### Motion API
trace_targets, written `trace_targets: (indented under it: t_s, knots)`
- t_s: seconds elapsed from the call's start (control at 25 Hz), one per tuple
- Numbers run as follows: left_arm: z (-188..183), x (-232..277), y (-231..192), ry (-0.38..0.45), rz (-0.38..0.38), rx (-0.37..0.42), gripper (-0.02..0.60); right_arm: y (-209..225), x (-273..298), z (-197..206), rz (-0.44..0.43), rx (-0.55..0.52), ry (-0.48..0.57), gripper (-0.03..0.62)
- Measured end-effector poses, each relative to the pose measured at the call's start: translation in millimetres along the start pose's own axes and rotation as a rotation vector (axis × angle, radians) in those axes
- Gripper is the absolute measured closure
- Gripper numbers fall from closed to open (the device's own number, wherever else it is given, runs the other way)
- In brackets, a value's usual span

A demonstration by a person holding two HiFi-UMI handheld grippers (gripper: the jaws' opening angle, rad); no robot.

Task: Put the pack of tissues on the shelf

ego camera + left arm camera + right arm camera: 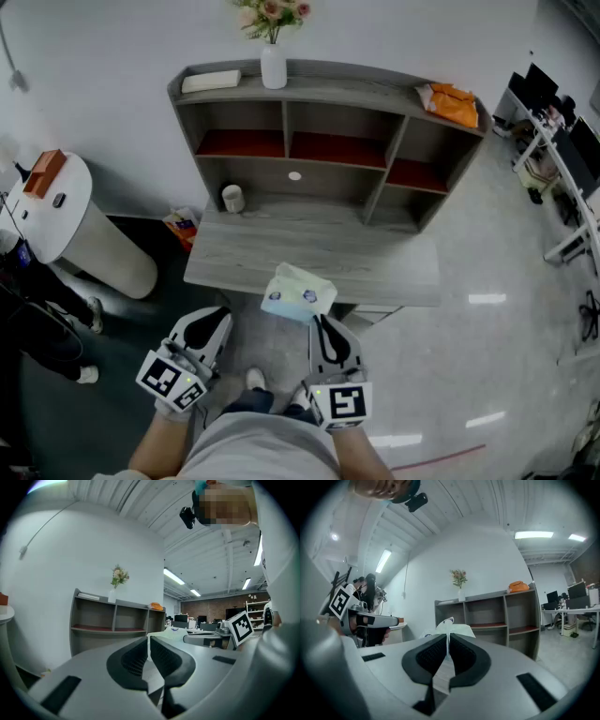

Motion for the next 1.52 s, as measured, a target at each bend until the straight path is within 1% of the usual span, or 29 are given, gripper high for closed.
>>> trace_targets:
  t_s: [0.16, 0.32, 0.52, 0.84, 0.96, 1.12, 1.28, 1.4, 1.52]
  knots:
    - [-2.9, -7.7, -18.3, 0.009, 0.014, -0.011, 0.565, -14.5, 13.5, -2.2, 0.012, 0.022, 0.002, 0.562]
    - [-4.2, -14.9, -43.3, 0.020, 0.027, -0.043, 0.563, -31.1, 30.4, -4.3, 0.011, 0.000, -0.007, 0.563]
    - [-2.7, -24.8, -75.6, 0.025, 0.044, -0.068, 0.563, -52.0, 48.7, -2.7, -0.001, 0.009, -0.010, 0.563]
    - [0.8, -45.6, -131.1, 0.044, 0.069, -0.094, 0.564, -91.6, 82.8, -9.4, 0.051, -0.050, -0.011, 0.566]
    - [1.2, -44.8, -144.9, 0.048, 0.086, -0.087, 0.565, -99.0, 91.7, -11.3, 0.076, -0.058, -0.004, 0.566]
    - [0.1, -39.3, -155.8, 0.047, 0.096, -0.083, 0.565, -94.6, 100.7, -7.8, 0.100, -0.042, -0.009, 0.566]
    - [-1.2, -22.6, -162.7, 0.036, 0.096, -0.075, 0.565, -78.1, 117.0, -4.3, 0.105, -0.027, -0.008, 0.566]
    - [-0.5, -6.7, -169.0, 0.029, 0.082, -0.077, 0.565, -64.1, 132.3, 2.5, 0.091, 0.004, -0.018, 0.566]
    - [-0.5, 12.4, -178.3, 0.023, 0.051, -0.081, 0.565, -49.6, 152.6, 7.4, 0.058, 0.012, -0.035, 0.566]
Point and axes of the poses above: the fingertips, and each gripper's own axes: x forward along the fingers, y to its right, z out of its underside, the point moved 4 cm from there along -x, backward along the fingers, and after that the axes turned 3 degrees about -z, right-handed, at the moved point
